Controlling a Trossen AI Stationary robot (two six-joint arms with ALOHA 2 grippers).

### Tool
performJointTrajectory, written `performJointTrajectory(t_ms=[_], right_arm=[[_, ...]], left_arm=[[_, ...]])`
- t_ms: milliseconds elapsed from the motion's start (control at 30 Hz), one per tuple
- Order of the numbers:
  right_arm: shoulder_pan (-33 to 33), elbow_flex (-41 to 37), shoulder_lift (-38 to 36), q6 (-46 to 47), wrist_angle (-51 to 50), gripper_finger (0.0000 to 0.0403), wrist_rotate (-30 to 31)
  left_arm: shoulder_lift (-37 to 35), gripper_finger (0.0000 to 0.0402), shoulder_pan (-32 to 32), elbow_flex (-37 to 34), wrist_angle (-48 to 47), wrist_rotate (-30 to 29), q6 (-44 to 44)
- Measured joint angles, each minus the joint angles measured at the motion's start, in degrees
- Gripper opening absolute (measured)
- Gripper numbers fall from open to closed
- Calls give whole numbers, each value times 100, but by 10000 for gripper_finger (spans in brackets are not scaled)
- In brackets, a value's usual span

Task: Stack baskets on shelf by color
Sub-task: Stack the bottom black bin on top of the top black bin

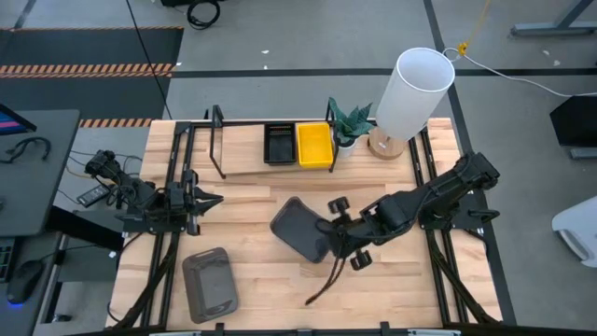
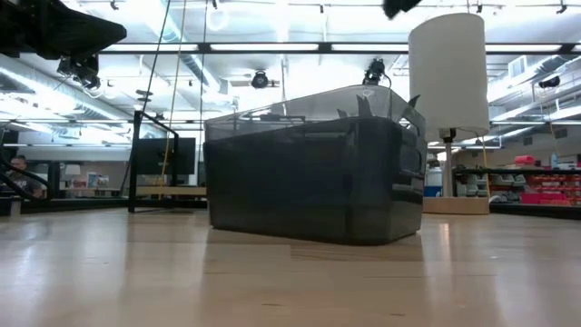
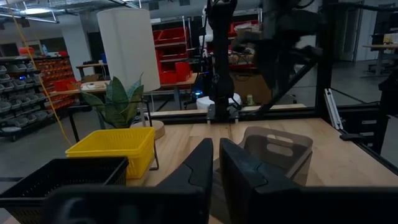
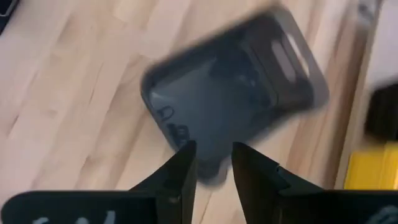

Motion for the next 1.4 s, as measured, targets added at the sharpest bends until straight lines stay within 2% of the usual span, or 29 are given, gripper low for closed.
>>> performJointTrajectory(t_ms=[133, 267, 467, 633, 900, 1167, 1400], right_arm=[[54, -225, -373, 677, -256, 97, -32], [191, -931, -1025, 1175, -43, 90, -155], [376, -2560, -2285, 1173, 1587, 90, -111], [386, -3453, -3192, 718, 2913, 90, 23], [386, -3897, -4289, -287, 3683, 90, 471], [388, -4372, -5168, 297, 3832, 90, 452], [390, -4762, -5803, 450, 3727, 90, 435]], left_arm=[[2, 29, 0, 0, 0, 1, 0], [0, 29, 0, 0, 0, 0, 0], [1, 38, -2, 0, 0, 0, 0], [0, 36, -2, 0, 2, 0, 0], [2, 29, 0, 0, 2, 0, 0], [2, 39, -2, 0, 0, 0, 0], [2, 30, 0, 0, 0, 2, 0]])
